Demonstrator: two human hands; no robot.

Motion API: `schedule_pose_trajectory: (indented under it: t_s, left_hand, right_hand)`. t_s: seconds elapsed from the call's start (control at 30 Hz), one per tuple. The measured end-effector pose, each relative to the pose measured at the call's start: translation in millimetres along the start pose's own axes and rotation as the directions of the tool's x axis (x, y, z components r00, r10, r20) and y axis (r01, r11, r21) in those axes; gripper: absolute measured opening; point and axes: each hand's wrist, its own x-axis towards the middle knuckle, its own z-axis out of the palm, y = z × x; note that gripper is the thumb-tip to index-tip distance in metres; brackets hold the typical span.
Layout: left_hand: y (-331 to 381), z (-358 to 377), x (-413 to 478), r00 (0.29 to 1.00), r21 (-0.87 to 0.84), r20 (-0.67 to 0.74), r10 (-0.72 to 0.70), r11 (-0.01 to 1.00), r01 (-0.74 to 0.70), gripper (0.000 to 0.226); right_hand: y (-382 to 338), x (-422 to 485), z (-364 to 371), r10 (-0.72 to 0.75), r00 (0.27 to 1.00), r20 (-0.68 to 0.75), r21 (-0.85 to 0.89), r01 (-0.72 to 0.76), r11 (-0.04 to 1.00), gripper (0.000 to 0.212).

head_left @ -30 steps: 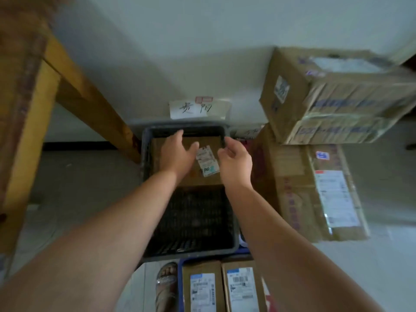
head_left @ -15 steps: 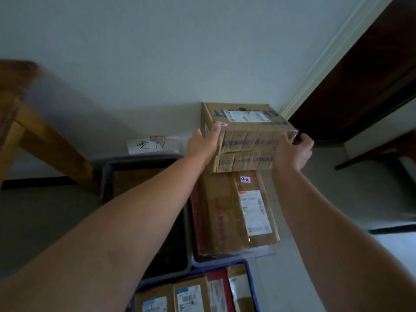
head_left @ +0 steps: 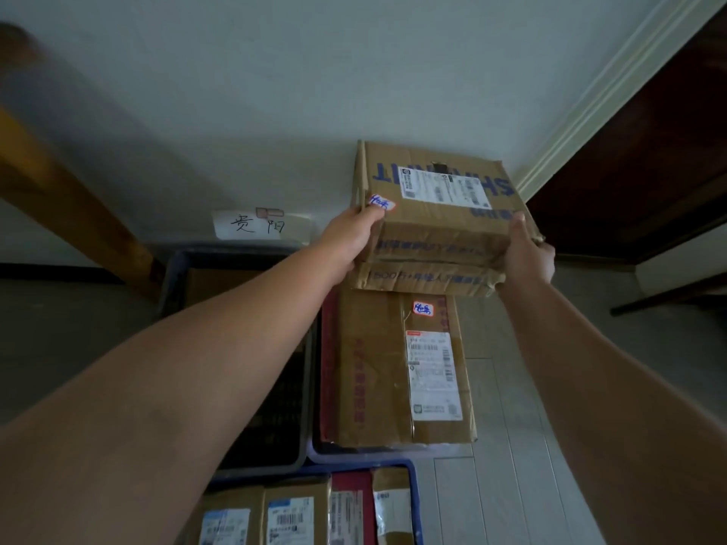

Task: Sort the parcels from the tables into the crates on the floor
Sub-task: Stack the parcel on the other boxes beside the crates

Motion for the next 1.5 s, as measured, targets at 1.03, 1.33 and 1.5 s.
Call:
schedule_pose_trajectory:
  t_s: [1.03,1.33,1.5]
  left_hand:
    - [12,-103,-23,0.986,0.062,0.039,0.164,0.984,-0.167,0.023]
    - [-28,-59,-8,0.972,-0.033,-0.184,0.149,0.987,-0.157,0.035]
    - [-36,-30,3,0.966,0.029,-0.194,0.169,0.986,-0.167,0.036]
  right_hand:
    - [-9,-40,13,-0.154,0.978,0.140,0.053,0.148,0.988,0.033]
    - [35,1,10,-0.255,0.922,0.291,-0.107,0.296,0.949,0.030]
    - [44,20,-3,-0.266,0.929,0.258,-0.156,0.312,0.937,0.030]
